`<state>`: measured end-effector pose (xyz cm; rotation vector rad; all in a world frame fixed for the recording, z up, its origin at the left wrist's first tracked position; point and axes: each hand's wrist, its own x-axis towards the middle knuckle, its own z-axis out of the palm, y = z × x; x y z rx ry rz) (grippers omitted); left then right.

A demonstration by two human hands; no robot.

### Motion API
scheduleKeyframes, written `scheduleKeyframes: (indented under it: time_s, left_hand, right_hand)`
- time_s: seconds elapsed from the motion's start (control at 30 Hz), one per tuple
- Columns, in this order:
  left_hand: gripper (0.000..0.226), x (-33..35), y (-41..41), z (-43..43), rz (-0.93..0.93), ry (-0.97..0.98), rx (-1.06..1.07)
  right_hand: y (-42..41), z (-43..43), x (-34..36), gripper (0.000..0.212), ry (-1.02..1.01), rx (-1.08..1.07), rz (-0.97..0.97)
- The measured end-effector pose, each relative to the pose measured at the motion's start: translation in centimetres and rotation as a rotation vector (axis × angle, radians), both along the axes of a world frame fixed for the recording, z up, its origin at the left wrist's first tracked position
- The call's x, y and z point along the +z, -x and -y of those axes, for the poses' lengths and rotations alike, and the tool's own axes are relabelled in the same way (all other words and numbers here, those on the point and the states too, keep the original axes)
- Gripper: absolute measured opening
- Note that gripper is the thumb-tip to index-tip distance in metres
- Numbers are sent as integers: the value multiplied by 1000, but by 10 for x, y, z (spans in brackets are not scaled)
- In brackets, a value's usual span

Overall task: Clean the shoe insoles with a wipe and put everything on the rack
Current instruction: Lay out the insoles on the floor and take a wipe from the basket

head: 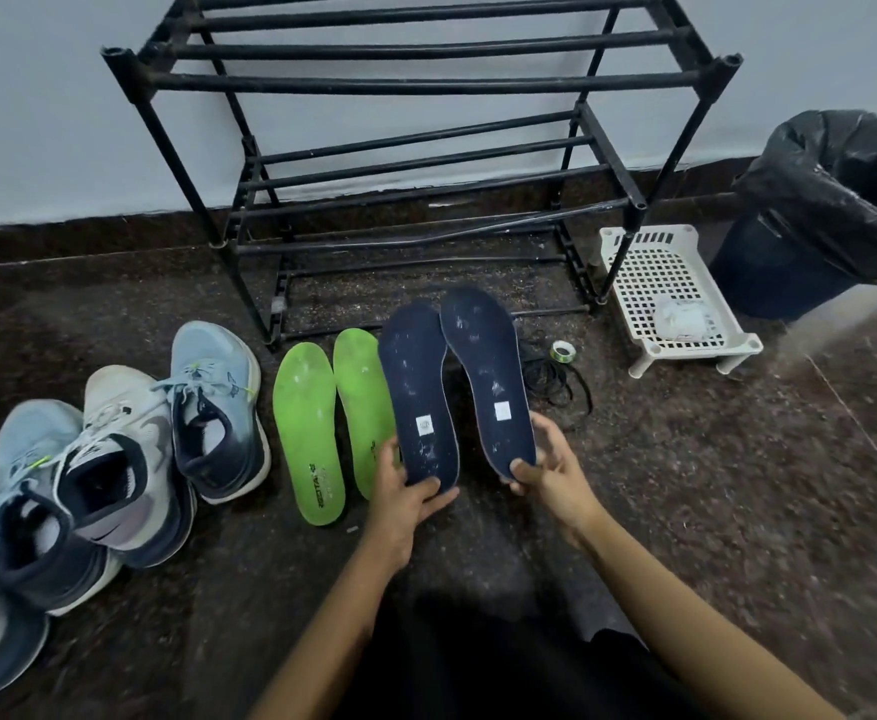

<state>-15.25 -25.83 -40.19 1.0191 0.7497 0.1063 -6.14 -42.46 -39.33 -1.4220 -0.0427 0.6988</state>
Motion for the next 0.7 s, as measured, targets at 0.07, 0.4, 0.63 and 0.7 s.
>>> scheduleKeyframes:
  time_s: [0.07, 0.4, 0.63, 0.7]
  left_hand:
    - [65, -8, 16, 7, -33, -5, -7]
    - [67, -35, 73, 51, -172, 157, 5]
    - [68, -53, 92, 70, -320, 210, 84]
    - [66, -60, 95, 73, -343, 213, 101]
  right_hand:
    - [13, 11, -10, 54, 26, 18, -38]
    - [69, 54, -43, 86, 39, 46, -122]
    - [102, 72, -45, 64, -24, 45, -97]
    - [109, 78, -50, 65, -4, 58, -120]
